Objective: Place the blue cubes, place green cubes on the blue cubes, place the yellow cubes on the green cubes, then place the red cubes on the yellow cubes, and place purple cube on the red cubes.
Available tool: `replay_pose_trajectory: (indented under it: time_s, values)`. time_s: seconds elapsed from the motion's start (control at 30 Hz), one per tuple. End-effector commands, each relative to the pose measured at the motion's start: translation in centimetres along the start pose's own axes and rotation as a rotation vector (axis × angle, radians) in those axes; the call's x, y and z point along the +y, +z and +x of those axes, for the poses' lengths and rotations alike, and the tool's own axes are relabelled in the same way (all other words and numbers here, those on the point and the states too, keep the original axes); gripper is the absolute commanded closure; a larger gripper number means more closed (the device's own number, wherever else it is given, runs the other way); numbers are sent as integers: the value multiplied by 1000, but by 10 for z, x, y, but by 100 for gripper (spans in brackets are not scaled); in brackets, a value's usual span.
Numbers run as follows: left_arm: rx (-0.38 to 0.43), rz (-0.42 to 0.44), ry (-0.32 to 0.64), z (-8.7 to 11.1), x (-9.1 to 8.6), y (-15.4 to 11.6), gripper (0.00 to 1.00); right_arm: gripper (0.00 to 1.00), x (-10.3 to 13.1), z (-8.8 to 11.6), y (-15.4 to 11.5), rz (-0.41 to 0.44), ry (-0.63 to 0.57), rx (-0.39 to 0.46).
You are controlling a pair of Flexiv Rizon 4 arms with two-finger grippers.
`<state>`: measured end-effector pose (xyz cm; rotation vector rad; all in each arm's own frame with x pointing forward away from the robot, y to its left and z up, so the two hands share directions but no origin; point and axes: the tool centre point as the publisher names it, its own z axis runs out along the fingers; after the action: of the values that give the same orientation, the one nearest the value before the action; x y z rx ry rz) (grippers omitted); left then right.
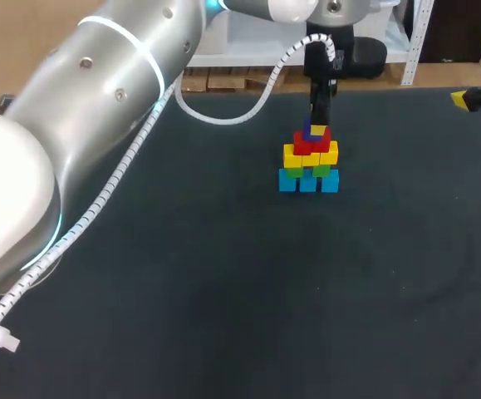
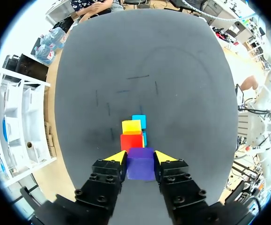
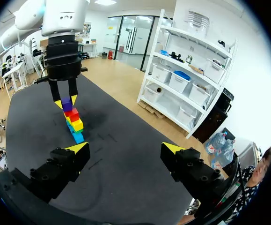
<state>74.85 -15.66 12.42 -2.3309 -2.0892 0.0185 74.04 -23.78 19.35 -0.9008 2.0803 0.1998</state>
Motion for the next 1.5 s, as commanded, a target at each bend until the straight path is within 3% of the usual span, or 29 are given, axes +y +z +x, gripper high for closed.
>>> replay_pose_trajectory:
  time_s: [0.03,0.1,0.2,0.43,0.97,1.2,1.37,1.5]
  values:
    - [14,52,0,-5,8,-1,78,0,0,0,0,-3,0,0]
    - [15,52,-2,-5,8,-1,69,0,0,0,0,-3,0,0]
    - [16,52,-1,-5,9,-1,62,0,0,0,0,-3,0,0]
    - [21,51,-1,-6,9,0,55,0,0,0,0,-3,0,0]
    - [14,36,-10,-2,8,-4,56,0,0,0,0,-3,0,0]
    - [-37,18,4,2,-7,-22,58,0,0,0,0,-3,0,0]
    - [-72,-32,-7,17,-22,-41,57,0,0,0,0,-3,0,0]
    - [-88,-69,-66,41,-25,-48,58,0,0,0,0,-3,0,0]
